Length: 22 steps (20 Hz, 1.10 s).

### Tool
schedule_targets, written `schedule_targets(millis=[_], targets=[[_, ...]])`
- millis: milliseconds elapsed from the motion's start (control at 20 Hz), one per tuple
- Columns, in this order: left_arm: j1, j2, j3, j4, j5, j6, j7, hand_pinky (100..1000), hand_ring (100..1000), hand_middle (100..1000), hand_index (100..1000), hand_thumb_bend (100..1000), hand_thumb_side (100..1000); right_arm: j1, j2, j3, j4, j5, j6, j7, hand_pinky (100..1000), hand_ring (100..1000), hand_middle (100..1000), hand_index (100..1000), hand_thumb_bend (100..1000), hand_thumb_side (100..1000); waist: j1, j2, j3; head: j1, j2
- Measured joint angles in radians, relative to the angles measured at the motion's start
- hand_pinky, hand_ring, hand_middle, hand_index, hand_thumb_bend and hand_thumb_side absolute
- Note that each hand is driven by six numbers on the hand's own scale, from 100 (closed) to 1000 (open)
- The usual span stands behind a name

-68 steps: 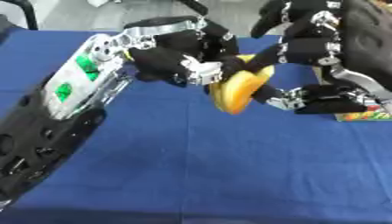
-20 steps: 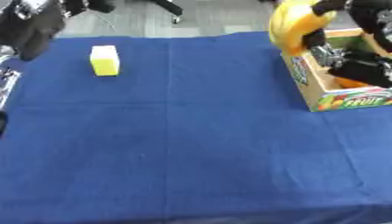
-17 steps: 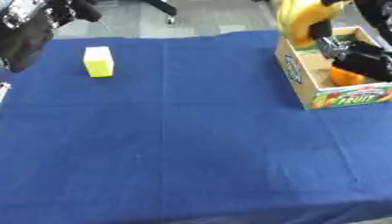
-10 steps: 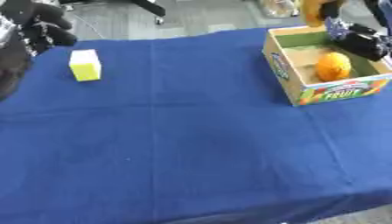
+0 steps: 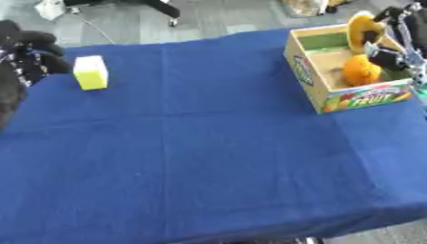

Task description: Pick up the objects with one hand, pass them to the other hand, and then place them into the box on the other side of the table.

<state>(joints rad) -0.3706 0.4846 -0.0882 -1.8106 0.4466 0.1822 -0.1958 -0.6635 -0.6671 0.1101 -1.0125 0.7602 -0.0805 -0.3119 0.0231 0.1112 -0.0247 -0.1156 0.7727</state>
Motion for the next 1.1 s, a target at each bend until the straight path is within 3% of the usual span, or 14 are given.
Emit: schedule_targets(millis=[100, 150, 200, 250, 300, 500, 650, 800, 900, 1100], targets=[[0.004, 0.0, 0.002, 0.0, 0.0, 0.0, 0.0, 765, 621, 592, 720, 465, 677, -0.004, 0.003, -0.004, 0.046, 0.007, -0.012, 0.054, 752, 786, 233, 789, 541, 411, 0.0, 0.0, 0.001, -0.002, 0.0], [0.006, -0.001, 0.004, 0.0, 0.0, 0.0, 0.0, 765, 621, 592, 720, 465, 677, -0.005, 0.003, -0.006, 0.057, 0.01, -0.02, 0.084, 765, 800, 256, 808, 557, 433, 0.0, 0.0, 0.001, -0.002, 0.0], [0.009, -0.001, 0.005, 0.0, 0.0, 0.0, 0.001, 765, 621, 592, 720, 465, 676, -0.005, 0.003, -0.007, 0.064, 0.013, -0.029, 0.114, 803, 837, 353, 855, 596, 470, 0.0, 0.0, 0.001, -0.003, 0.0], [0.009, -0.003, 0.005, 0.0, 0.0, -0.001, 0.001, 765, 621, 592, 720, 465, 676, -0.004, 0.003, -0.008, 0.064, 0.016, -0.038, 0.143, 807, 842, 364, 859, 598, 474, 0.0, 0.0, 0.001, -0.003, 0.0], [0.01, -0.005, 0.006, 0.0, 0.0, -0.001, 0.002, 765, 621, 592, 720, 465, 675, -0.002, 0.002, -0.011, 0.063, 0.019, -0.046, 0.171, 838, 870, 449, 884, 616, 495, 0.0, 0.0, 0.001, -0.003, 0.0], [0.011, -0.007, 0.011, 0.0, -0.001, -0.004, 0.004, 766, 621, 592, 720, 465, 675, 0.022, -0.005, -0.019, 0.012, 0.027, -0.066, 0.244, 862, 895, 511, 891, 608, 511, 0.0, 0.0, 0.002, 0.002, 0.0], [0.011, -0.007, 0.015, 0.001, -0.004, -0.006, 0.006, 766, 621, 593, 720, 464, 674, 0.048, -0.02, -0.03, -0.082, 0.02, -0.064, 0.244, 857, 890, 512, 878, 596, 490, 0.0, 0.0, 0.0, 0.023, 0.0], [0.007, -0.006, 0.022, 0.005, -0.014, -0.011, 0.011, 767, 622, 594, 722, 465, 670, 0.08, -0.035, -0.042, -0.215, -0.005, -0.05, 0.207, 846, 878, 522, 856, 543, 385, 0.0, 0.0, -0.003, 0.064, 0.0], [-0.004, 0.002, 0.03, 0.012, -0.027, -0.017, 0.017, 768, 627, 600, 725, 464, 667, 0.106, -0.044, -0.049, -0.32, -0.022, -0.035, 0.177, 848, 879, 538, 854, 504, 323, 0.0, 0.0, -0.006, 0.104, 0.0], [-0.03, 0.026, 0.045, 0.034, -0.069, -0.03, 0.028, 769, 633, 607, 729, 459, 662, 0.16, -0.055, -0.05, -0.526, -0.062, -0.014, 0.146, 851, 883, 565, 854, 481, 291, 0.005, 0.0, -0.011, 0.201, 0.0]])
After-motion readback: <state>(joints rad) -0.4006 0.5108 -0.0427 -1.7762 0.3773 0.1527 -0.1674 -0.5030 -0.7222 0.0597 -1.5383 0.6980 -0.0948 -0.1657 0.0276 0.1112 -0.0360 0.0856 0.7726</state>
